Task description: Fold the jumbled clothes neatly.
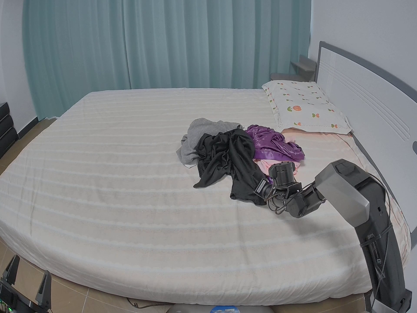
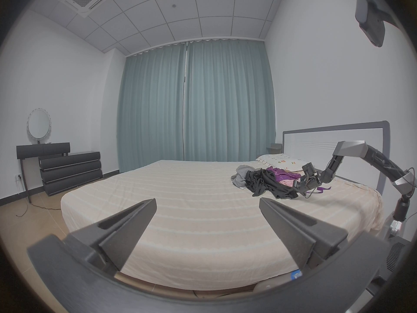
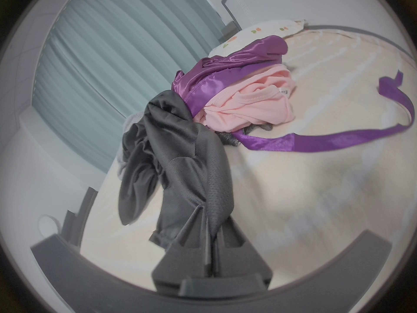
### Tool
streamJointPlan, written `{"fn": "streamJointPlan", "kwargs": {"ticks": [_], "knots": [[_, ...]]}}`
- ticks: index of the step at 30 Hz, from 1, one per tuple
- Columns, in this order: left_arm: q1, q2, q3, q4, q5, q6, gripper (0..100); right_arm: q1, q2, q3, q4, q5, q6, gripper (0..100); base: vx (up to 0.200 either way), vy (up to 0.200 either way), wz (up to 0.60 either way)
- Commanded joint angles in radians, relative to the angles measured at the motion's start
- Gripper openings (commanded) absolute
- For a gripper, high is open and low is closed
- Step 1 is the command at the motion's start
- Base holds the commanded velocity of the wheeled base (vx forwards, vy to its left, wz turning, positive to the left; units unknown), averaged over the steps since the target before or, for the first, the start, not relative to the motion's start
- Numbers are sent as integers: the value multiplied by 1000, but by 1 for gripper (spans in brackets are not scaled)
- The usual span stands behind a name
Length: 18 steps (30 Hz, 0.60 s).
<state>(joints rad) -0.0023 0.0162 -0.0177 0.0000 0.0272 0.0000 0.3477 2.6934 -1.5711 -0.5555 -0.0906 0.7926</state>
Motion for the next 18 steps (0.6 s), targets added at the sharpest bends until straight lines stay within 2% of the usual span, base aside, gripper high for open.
{"fn": "streamJointPlan", "kwargs": {"ticks": [1,4,5,6,9,13,18], "knots": [[1,-16,18,0,0,0,100,2,-250,273,-110,91,103,0,0,0,0],[1,-16,18,0,0,0,100,11,-359,450,-248,141,142,0,0,0,0],[1,-16,18,0,0,0,100,11,-359,450,-248,141,142,0,0,0,0],[-1,-16,18,0,0,0,100,27,-443,579,-339,155,151,0,0,0,0],[1,-16,18,0,0,0,100,44,-573,727,-435,167,148,0,0,0,0],[1,-16,18,0,0,0,100,86,-756,867,-489,187,148,0,0,0,0],[1,-16,18,0,0,0,100,171,-968,934,-481,180,131,0,0,0,0]]}}
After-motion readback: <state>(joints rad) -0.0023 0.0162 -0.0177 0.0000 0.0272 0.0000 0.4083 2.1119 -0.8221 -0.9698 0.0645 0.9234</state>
